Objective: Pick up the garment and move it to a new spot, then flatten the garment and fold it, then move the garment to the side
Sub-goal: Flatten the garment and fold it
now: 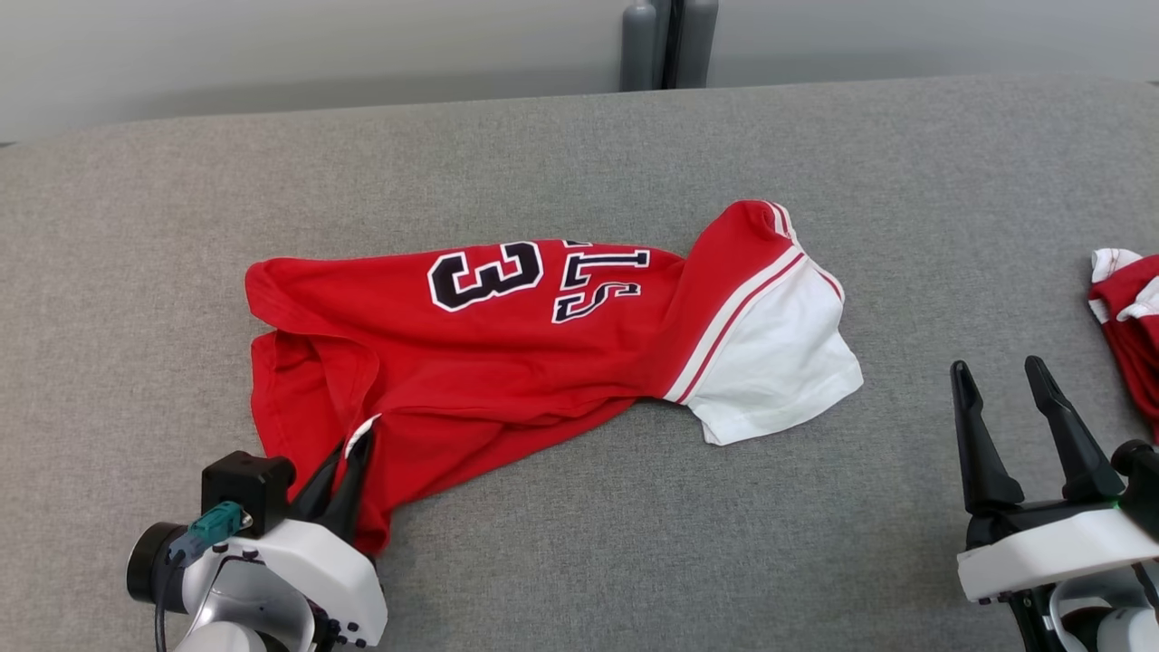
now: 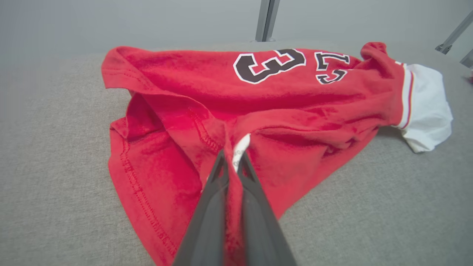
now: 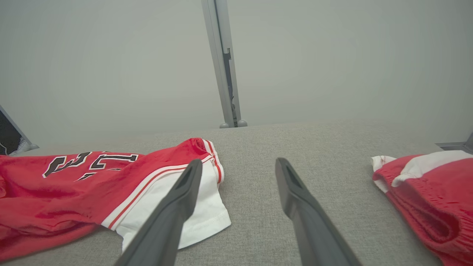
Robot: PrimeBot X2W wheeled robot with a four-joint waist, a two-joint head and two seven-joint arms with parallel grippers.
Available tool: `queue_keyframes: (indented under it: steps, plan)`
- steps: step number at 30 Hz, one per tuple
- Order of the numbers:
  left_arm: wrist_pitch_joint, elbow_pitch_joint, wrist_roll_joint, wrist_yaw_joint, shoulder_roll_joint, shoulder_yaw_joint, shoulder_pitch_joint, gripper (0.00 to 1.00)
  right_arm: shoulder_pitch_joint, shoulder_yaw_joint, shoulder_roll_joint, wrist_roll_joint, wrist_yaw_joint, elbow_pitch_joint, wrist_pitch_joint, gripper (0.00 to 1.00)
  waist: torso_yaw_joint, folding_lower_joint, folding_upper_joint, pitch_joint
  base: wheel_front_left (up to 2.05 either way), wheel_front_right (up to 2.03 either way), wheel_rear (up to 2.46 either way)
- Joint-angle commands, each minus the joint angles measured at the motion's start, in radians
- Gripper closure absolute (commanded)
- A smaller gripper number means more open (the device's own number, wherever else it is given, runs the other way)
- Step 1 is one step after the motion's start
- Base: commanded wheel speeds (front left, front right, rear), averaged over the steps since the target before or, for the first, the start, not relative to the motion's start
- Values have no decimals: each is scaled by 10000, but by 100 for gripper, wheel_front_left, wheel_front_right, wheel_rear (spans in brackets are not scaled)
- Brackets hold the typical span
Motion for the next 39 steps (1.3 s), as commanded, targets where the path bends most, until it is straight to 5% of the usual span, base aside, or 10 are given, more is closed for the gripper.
queue_keyframes:
  steps: [1, 11, 32, 33, 35, 39]
  plan:
    - [-89, -63, -46, 58, -5, 17, 118, 100, 137, -35, -56, 66, -2, 14, -4, 0, -7, 0, 0, -68, 0, 0, 0]
    - [32, -531, 12, 172, 85, -98, 268, 100, -47, 53, -219, 218, -2, 730, 79, 0, 83, 0, 0, -339, 0, 0, 0]
    - [-257, -599, 85, -233, -240, -584, -637, 100, -2872, 1756, -787, 1092, -2, 5902, -739, 0, 903, 0, 0, 571, 0, 0, 0]
    - [-273, -600, 93, -235, -221, -578, -654, 100, -2965, 1880, -806, 1160, -2, 6130, -777, 19, 910, 0, 0, 589, 0, 0, 0]
    - [-383, -637, 50, -281, -233, -554, -675, 100, -3128, 2025, -816, 1359, -2, 6479, -895, 100, 920, 0, 0, 620, 0, 0, 0]
    - [-599, -738, -19, -332, -188, -461, -661, 100, -3356, 2307, -903, 1698, -3, 6945, -1183, 100, 910, 0, 0, 634, 0, 0, 0]
